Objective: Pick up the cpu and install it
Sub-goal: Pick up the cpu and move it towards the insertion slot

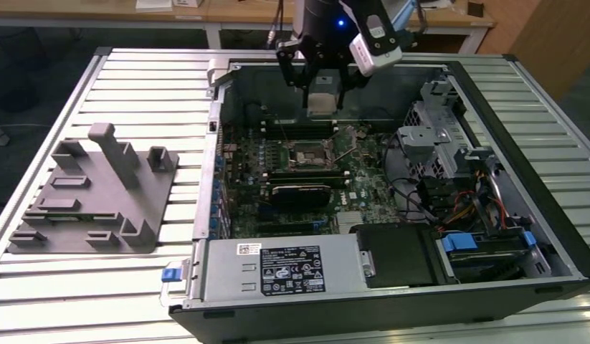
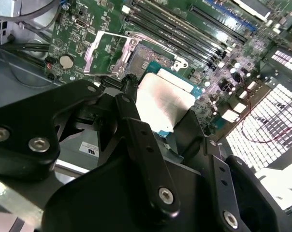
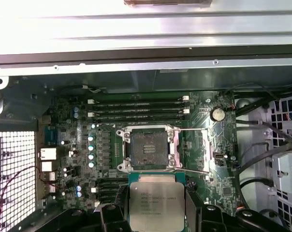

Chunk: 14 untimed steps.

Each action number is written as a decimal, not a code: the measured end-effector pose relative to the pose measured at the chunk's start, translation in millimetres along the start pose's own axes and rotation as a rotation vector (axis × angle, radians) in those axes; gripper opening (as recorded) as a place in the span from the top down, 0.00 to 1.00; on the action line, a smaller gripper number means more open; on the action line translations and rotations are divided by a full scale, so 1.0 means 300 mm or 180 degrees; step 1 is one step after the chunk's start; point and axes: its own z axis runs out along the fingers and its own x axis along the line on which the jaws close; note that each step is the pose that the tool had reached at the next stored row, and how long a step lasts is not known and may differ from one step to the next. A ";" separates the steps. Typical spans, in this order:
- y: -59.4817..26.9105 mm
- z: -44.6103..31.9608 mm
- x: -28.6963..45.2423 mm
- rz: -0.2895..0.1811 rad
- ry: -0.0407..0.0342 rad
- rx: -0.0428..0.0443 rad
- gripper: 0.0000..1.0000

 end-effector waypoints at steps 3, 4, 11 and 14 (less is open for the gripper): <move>0.003 0.010 0.000 0.0000 0.0000 0.0000 0.45; 0.003 0.014 0.000 0.0000 0.0000 0.0000 0.45; 0.009 0.046 0.001 0.0000 0.0000 -0.0001 0.45; 0.009 0.059 0.002 0.0000 0.0000 -0.0001 0.45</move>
